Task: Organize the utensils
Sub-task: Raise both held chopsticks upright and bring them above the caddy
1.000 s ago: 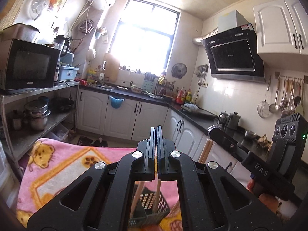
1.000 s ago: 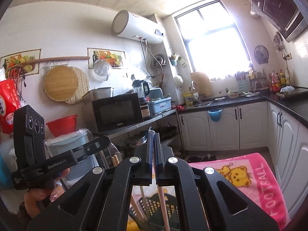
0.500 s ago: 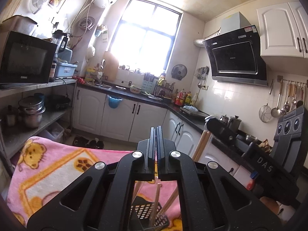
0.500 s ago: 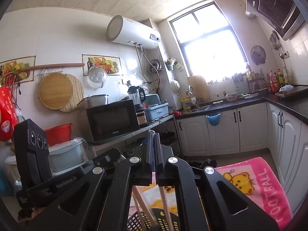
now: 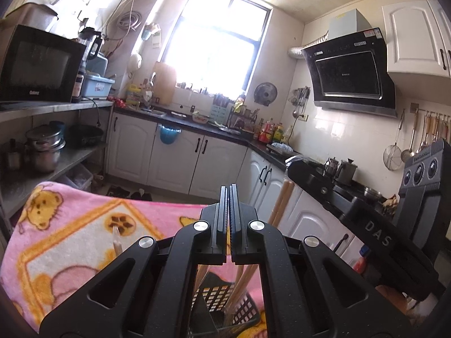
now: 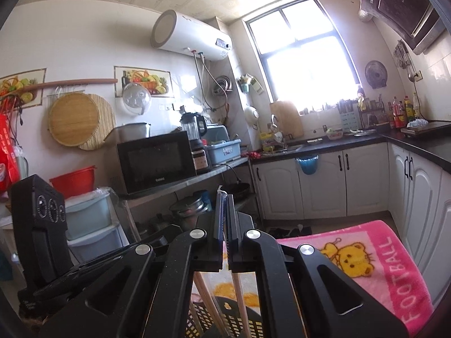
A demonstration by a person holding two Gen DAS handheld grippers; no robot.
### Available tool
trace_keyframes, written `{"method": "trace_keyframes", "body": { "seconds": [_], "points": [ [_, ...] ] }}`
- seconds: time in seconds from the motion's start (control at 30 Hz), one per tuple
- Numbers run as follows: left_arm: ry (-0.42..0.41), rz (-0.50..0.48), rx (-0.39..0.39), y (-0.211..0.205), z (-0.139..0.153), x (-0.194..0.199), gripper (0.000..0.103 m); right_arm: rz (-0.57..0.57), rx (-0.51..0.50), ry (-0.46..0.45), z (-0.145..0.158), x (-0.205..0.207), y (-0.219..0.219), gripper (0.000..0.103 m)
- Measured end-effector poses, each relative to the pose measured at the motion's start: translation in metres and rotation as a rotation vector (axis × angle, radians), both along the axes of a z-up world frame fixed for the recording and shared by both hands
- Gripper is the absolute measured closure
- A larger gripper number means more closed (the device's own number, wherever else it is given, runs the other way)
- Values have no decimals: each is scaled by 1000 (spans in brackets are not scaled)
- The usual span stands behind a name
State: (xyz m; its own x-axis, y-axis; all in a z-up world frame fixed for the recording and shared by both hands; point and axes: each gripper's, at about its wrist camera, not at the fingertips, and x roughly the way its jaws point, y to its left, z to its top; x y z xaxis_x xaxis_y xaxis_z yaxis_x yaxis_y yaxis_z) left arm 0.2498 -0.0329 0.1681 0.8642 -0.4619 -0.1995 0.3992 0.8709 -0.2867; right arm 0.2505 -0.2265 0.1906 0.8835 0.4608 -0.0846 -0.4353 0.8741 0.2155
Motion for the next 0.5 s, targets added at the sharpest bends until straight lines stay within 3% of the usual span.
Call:
{"method": "trace_keyframes", "body": {
  "seconds": [0.5],
  "points": [
    [105,6,39,6,-36,5,103,-29,-18,109,-40,8,4,101]
  ]
}}
